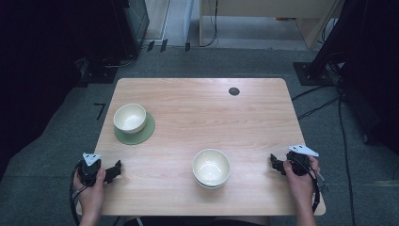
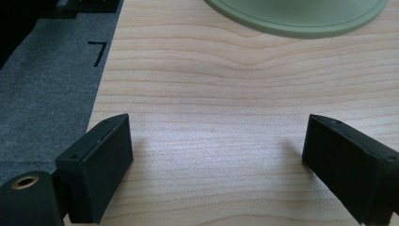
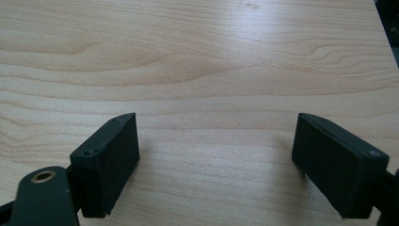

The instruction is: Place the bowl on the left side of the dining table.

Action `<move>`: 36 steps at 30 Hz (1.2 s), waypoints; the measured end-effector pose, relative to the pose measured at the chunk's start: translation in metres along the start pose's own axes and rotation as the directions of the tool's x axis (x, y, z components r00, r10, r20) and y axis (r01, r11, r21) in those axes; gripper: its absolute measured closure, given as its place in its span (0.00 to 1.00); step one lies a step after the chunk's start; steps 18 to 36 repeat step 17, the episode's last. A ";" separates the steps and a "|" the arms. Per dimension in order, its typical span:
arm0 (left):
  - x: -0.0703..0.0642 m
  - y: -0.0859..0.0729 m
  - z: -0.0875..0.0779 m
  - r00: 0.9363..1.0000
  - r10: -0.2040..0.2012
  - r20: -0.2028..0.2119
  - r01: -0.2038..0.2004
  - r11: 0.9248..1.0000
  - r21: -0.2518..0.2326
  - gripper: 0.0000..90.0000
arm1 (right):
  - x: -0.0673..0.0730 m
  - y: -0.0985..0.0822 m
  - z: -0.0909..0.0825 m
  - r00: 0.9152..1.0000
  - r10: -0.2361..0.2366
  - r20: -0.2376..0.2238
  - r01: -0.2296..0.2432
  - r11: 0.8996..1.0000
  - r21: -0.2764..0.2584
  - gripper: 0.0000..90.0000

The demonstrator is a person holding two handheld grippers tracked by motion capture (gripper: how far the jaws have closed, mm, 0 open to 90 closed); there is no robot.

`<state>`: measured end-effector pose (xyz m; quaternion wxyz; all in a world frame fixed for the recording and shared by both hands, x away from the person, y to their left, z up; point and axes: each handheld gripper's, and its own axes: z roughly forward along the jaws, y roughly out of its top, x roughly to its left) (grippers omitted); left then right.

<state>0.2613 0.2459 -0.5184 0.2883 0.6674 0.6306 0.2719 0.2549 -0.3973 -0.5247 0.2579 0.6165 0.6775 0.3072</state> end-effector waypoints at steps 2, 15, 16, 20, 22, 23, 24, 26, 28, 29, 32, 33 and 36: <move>0.000 0.000 0.000 1.000 0.001 0.000 -0.001 1.000 0.001 0.09 | 0.000 0.000 0.000 1.000 0.000 0.001 0.000 1.000 0.000 0.17; 0.000 0.001 0.001 1.000 -0.003 -0.003 0.003 1.000 0.000 0.09 | 0.000 0.000 0.000 1.000 0.001 0.003 -0.001 1.000 0.001 0.16; 0.000 0.001 0.001 1.000 -0.003 -0.003 0.003 1.000 0.000 0.09 | 0.000 0.000 0.000 1.000 0.004 0.006 -0.004 1.000 0.003 0.15; 0.000 0.001 0.001 1.000 -0.003 -0.004 0.003 1.000 0.000 0.09 | 0.000 0.000 0.000 1.000 0.005 0.008 -0.005 1.000 0.003 0.15; 0.000 0.001 0.001 1.000 -0.003 -0.004 0.003 1.000 0.000 0.09 | 0.000 0.000 0.000 1.000 0.005 0.008 -0.005 1.000 0.003 0.15; 0.000 0.001 0.001 1.000 -0.003 -0.004 0.003 1.000 0.000 0.09 | 0.000 0.000 0.000 1.000 0.005 0.008 -0.005 1.000 0.003 0.15; 0.000 0.001 0.001 1.000 -0.003 -0.004 0.003 1.000 0.000 0.09 | 0.000 0.000 0.000 1.000 0.005 0.008 -0.005 1.000 0.003 0.15; 0.000 0.001 0.001 1.000 -0.003 -0.004 0.003 1.000 0.000 0.09 | 0.000 0.000 0.000 1.000 0.005 0.008 -0.005 1.000 0.003 0.15; 0.000 0.001 0.001 1.000 -0.003 -0.004 0.003 1.000 0.000 0.09 | 0.000 0.000 0.000 1.000 0.005 0.008 -0.005 1.000 0.003 0.15; 0.000 0.001 0.001 1.000 -0.003 -0.004 0.003 1.000 0.000 0.09 | 0.000 0.000 0.000 1.000 0.005 0.008 -0.005 1.000 0.003 0.15; 0.000 0.001 0.001 1.000 -0.003 -0.004 0.003 1.000 0.000 0.09 | 0.000 0.000 0.000 1.000 0.005 0.008 -0.005 1.000 0.003 0.15; 0.000 0.001 0.001 1.000 -0.003 -0.004 0.003 1.000 0.000 0.09 | 0.000 0.000 0.000 1.000 0.005 0.008 -0.005 1.000 0.003 0.15; 0.000 0.001 0.001 1.000 -0.003 -0.004 0.003 1.000 0.000 0.09 | 0.000 0.000 0.000 1.000 0.005 0.008 -0.005 1.000 0.003 0.15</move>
